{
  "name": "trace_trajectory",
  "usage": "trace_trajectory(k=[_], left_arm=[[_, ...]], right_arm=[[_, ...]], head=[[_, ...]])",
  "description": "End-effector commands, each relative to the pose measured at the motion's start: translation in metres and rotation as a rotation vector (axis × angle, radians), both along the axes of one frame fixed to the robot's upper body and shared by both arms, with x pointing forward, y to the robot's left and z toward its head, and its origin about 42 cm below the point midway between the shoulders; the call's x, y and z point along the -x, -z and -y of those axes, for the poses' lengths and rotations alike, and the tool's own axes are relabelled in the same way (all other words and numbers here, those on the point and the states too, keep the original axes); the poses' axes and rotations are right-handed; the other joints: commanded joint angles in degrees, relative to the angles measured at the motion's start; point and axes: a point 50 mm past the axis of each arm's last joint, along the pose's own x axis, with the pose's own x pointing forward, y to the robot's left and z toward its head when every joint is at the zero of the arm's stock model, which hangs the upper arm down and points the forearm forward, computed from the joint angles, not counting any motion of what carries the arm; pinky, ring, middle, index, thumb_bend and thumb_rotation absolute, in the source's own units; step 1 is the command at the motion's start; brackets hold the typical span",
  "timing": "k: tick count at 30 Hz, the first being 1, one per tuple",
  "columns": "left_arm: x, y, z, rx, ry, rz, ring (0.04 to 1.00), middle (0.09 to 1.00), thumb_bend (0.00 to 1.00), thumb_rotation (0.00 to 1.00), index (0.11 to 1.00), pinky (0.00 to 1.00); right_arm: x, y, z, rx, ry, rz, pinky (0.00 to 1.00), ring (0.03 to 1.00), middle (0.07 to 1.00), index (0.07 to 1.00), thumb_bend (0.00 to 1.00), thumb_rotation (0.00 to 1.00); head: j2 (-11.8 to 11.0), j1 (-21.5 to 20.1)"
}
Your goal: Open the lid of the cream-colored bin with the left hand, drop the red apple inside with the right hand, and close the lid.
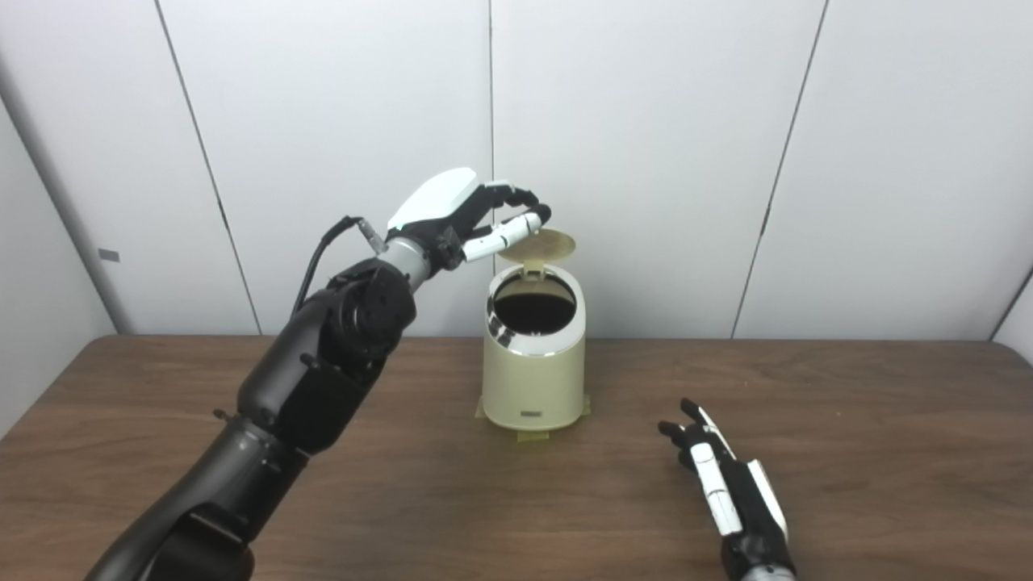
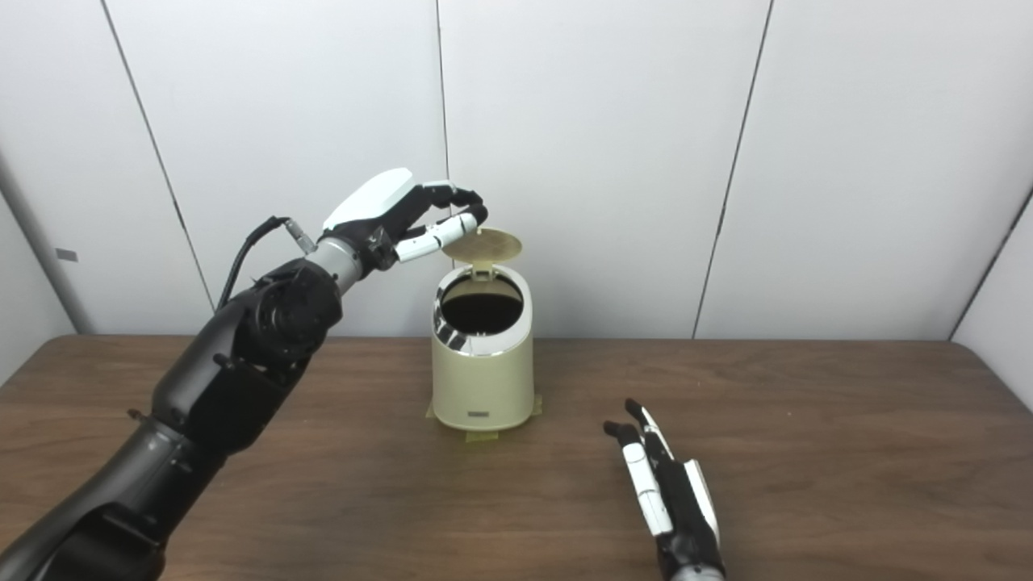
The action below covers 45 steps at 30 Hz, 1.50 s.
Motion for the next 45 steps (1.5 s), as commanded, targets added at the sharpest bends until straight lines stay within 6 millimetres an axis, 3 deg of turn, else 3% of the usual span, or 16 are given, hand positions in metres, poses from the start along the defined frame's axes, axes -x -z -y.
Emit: trace_trajectory(k=[1,8,18,26,32,45], left_arm=[[-0.004,-0.04,0.004,-0.027,0.017,0.132,0.858,0.839,0.5,1.0,0.798,0.88],[-0.005,-0.042,0.005,-0.064,0.03,0.166,0.865,0.843,0.5,1.0,0.796,0.97],[-0.001,-0.043,0.01,-0.035,0.061,0.148,0.845,0.826,0.48,1.0,0.792,0.93],[0.003,-0.04,0.011,-0.106,0.06,0.151,0.848,0.834,0.5,1.0,0.801,0.92],[0.003,-0.038,0.012,-0.154,0.054,0.12,0.852,0.842,0.53,0.99,0.814,0.86],[0.005,-0.027,0.01,-0.279,0.032,0.043,0.848,0.822,0.57,1.0,0.822,0.9]], right_arm=[[-0.002,-0.009,0.0,0.017,0.006,0.035,1.0,0.906,0.834,0.951,0.47,1.0],[-0.004,-0.009,-0.001,0.055,0.009,0.025,0.97,0.9,0.841,0.969,0.48,1.0],[-0.005,-0.007,-0.002,0.068,0.018,0.015,1.0,0.898,0.841,0.972,0.46,1.0],[-0.008,-0.005,-0.001,0.076,0.023,0.011,0.91,0.882,0.843,0.959,0.48,1.0],[-0.008,-0.004,0.0,0.079,0.035,0.018,0.88,0.866,0.835,0.945,0.48,1.0],[-0.015,-0.001,-0.002,0.087,0.038,0.028,0.88,0.863,0.834,0.944,0.48,1.0]], head=[[0.0,0.0],[0.0,-0.2],[-0.1,-0.5],[-0.3,-0.6],[-0.5,-0.7],[-1.1,-1.8]])
